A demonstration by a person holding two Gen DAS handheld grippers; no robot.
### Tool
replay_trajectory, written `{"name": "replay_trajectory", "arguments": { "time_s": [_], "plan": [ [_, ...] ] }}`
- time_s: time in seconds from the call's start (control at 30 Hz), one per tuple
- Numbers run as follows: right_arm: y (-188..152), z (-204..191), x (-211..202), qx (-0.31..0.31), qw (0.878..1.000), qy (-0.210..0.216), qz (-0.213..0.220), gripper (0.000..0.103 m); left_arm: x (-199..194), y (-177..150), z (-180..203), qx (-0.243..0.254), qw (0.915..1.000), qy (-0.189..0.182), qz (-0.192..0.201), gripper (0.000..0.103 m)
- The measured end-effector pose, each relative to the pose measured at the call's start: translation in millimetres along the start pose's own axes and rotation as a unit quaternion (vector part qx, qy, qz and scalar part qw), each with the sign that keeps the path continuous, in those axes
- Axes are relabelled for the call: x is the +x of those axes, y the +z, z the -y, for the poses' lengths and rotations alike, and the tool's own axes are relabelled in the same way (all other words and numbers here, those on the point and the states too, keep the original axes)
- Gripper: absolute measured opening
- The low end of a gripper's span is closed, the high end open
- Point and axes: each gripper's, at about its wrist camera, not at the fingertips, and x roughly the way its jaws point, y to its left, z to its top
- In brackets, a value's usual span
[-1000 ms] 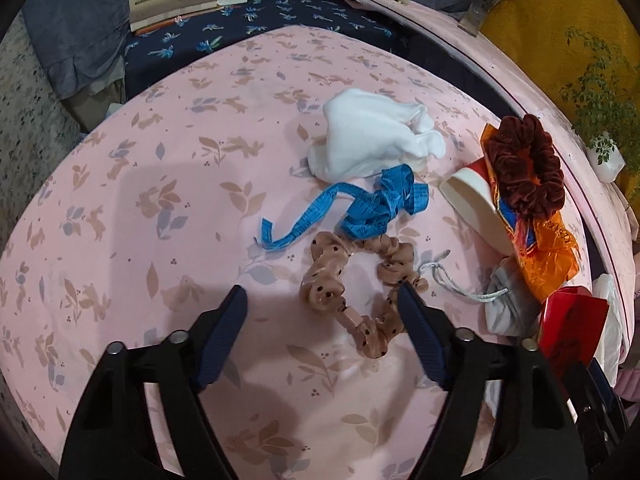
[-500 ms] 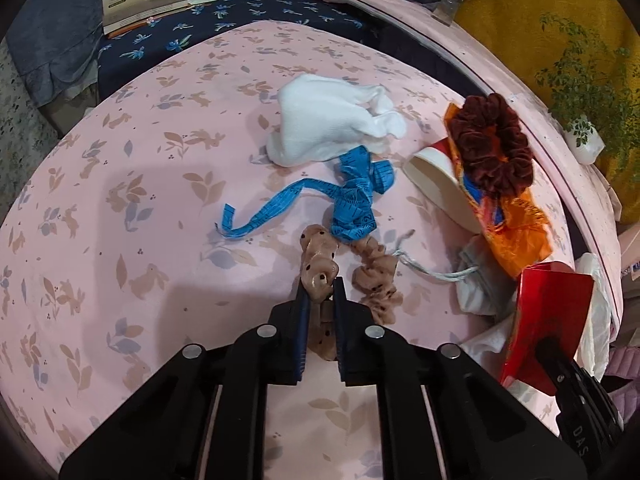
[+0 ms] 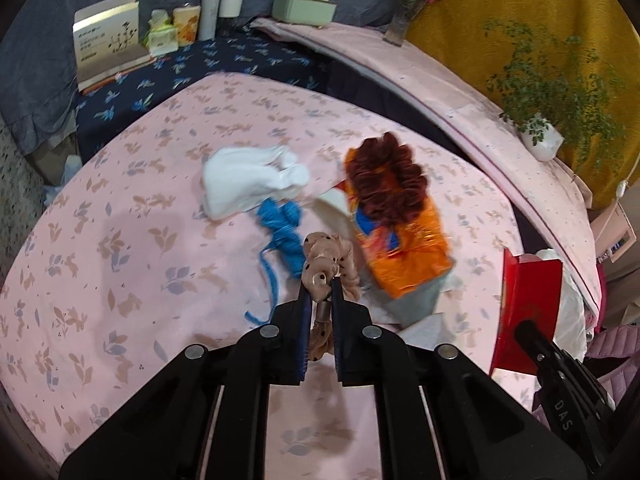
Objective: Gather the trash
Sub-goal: 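Carry the packet into the bin and open the right gripper while the left gripper drops the scrunchie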
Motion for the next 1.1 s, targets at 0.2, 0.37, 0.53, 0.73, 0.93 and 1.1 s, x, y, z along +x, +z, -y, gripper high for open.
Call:
{"name": "replay_trajectory", "arguments": {
  "time_s": [0.2, 0.37, 0.53, 0.73, 0.93, 1.1],
  "plan": [
    [11.8, 29.2, -16.8, 0.023, 0.999, -0.007, 0.022, 0.001, -15.7, 5.1, 45.9, 0.038, 0.9989, -0.02, 0.017, 0.009],
    [17.8, 55.3, -32.7, 0.039, 0.998, -0.015, 0.042, 0.001, -24.8, 5.4, 88.3, 0.072, 0.9963, -0.037, 0.027, 0.009],
    [22.6, 83.6, -47.3, 0.053, 0.997, -0.027, 0.059, 0.001, -34.2, 4.3, 134.1, 0.107, 0.9919, -0.056, 0.039, 0.009],
    [25.9, 120.4, -62.5, 0.074, 0.993, -0.046, 0.075, 0.001, -38.0, -0.2, 182.8, 0.145, 0.9855, -0.078, 0.042, 0.009],
    [26.6, 162.3, -74.7, 0.1, 0.989, -0.069, 0.085, 0.001, -37.1, -8.7, 230.1, 0.18, 0.9779, -0.098, 0.041, 0.009],
    [25.8, 192.5, -84.7, 0.117, 0.985, -0.087, 0.092, 0.001, -34.8, -14.4, 264.3, 0.205, 0.9711, -0.117, 0.037, 0.009]
  ]
}}
